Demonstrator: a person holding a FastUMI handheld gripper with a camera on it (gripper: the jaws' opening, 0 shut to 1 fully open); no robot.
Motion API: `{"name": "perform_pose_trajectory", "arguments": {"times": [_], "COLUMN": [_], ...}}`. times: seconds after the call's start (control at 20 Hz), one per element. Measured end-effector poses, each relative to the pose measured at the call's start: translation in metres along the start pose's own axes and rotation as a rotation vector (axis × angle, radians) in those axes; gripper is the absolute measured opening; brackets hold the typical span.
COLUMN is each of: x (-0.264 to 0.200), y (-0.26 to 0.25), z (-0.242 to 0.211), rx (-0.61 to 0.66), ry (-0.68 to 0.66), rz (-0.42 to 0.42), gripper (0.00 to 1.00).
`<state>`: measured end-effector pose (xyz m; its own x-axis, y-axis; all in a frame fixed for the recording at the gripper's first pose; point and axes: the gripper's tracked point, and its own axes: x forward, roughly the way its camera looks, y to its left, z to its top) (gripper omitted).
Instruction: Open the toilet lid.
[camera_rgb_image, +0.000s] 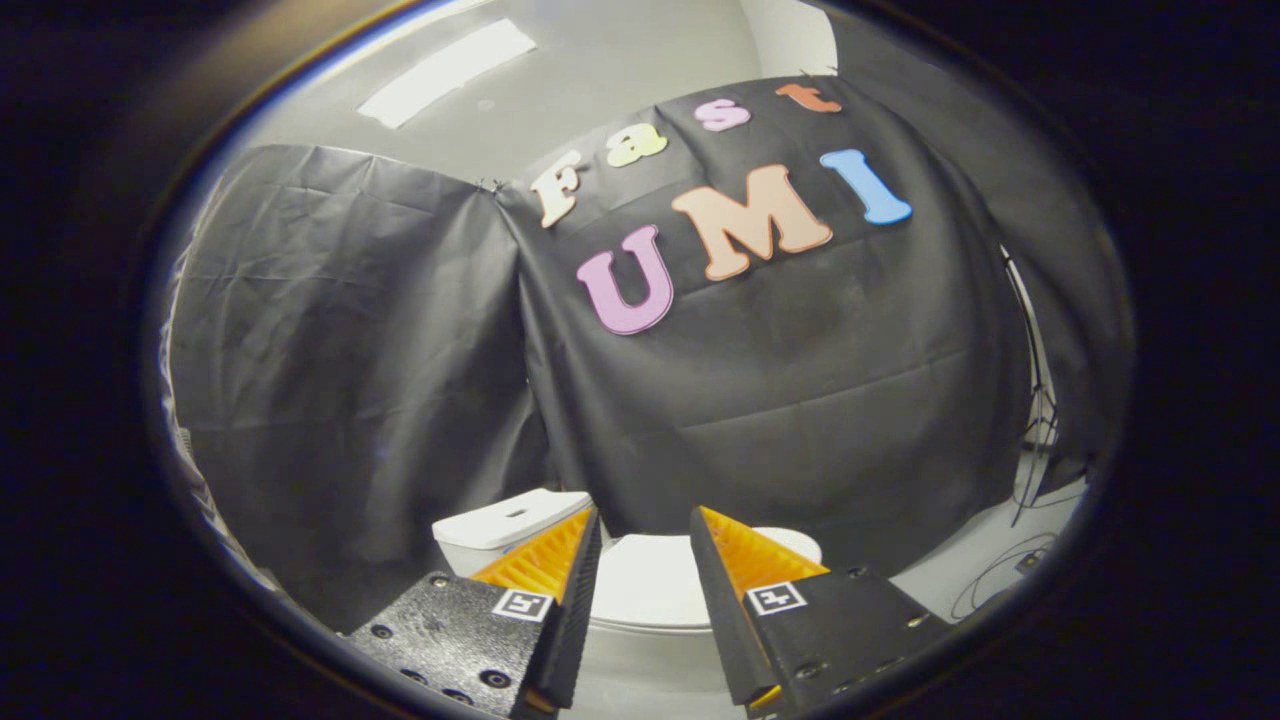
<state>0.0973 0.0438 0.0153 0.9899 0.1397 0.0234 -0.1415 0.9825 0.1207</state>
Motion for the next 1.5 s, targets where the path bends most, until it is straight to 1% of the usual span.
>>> {"name": "perform_pose_trajectory", "arguments": {"times": [0.15, 0.3, 0.4, 0.5, 0.6, 0.85, 1.0, 1.1, 1.25, 1.35, 1.5], "x": [0.028, 0.059, 0.075, 0.086, 0.093, 0.101, 0.105, 0.105, 0.107, 0.112, 0.123], "y": [0.005, -0.006, -0.016, -0.034, -0.048, -0.084, -0.113, -0.134, -0.155, -0.165, -0.177], "z": [-0.004, -0.014, -0.027, -0.05, -0.073, -0.129, -0.163, -0.178, -0.195, -0.204, -0.209], "rx": [0.076, 0.193, 0.302, 0.418, 0.545, 0.793, 0.931, 1.029, 1.134, 1.173, 1.195], "ry": [-0.021, -0.056, -0.075, -0.088, -0.099, -0.129, -0.137, -0.166, -0.207, -0.197, -0.181], "rz": [0.072, 0.062, 0.029, -0.04, -0.087, -0.219, -0.332, -0.382, -0.405, -0.412, -0.38], "gripper": [0.56, 0.56, 0.56, 0.56, 0.56, 0.56, 0.56, 0.56, 0.56, 0.56, 0.56]}}
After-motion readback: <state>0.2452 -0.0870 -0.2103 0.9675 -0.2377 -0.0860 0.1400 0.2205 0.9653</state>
